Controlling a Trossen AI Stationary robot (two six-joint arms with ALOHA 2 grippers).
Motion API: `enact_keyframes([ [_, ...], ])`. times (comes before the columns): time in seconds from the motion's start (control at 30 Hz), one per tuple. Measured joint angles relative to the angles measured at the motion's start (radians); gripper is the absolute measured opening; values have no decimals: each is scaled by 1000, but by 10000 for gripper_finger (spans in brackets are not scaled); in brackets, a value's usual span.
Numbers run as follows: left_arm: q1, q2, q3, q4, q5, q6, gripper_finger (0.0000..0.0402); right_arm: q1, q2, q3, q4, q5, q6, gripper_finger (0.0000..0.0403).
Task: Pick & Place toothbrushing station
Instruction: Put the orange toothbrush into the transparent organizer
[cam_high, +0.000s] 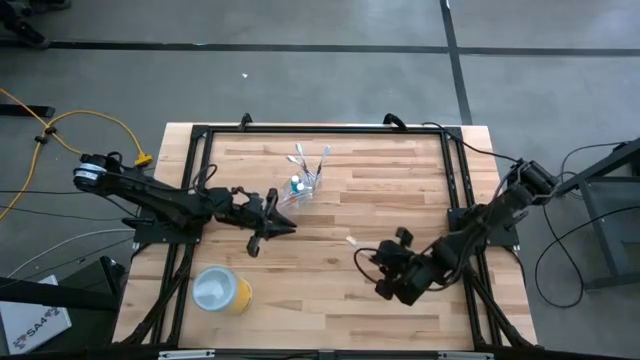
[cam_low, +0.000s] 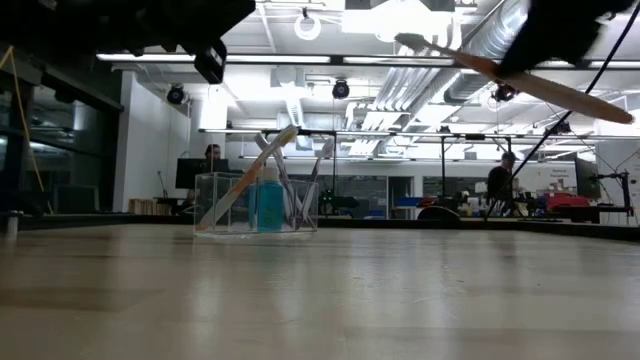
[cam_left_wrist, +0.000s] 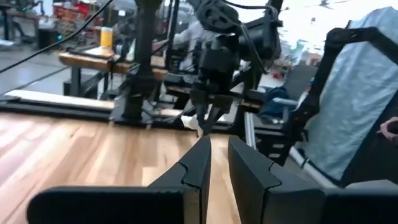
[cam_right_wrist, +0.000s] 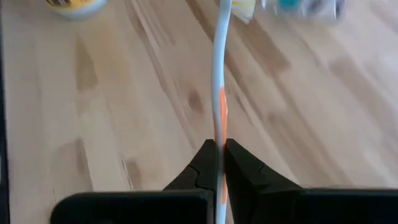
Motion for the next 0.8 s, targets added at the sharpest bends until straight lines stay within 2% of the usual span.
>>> enact_keyframes([
  [0.3, 9, 172, 1, 266, 70, 35, 61, -87, 0, 62, 200, 16, -364, 5],
  [0.43, 47, 220, 5, 333, 101, 4, 70, -115, 0, 81, 268, 16, -497, 5],
  [0.5, 69, 250, 14, 353, 152, -27, 72, -127, 0, 87, 291, 15, -550, 5],
  [0.8, 87, 424, 176, 406, 332, -68, 72, -167, 0, 93, 413, 12, -715, 4],
])
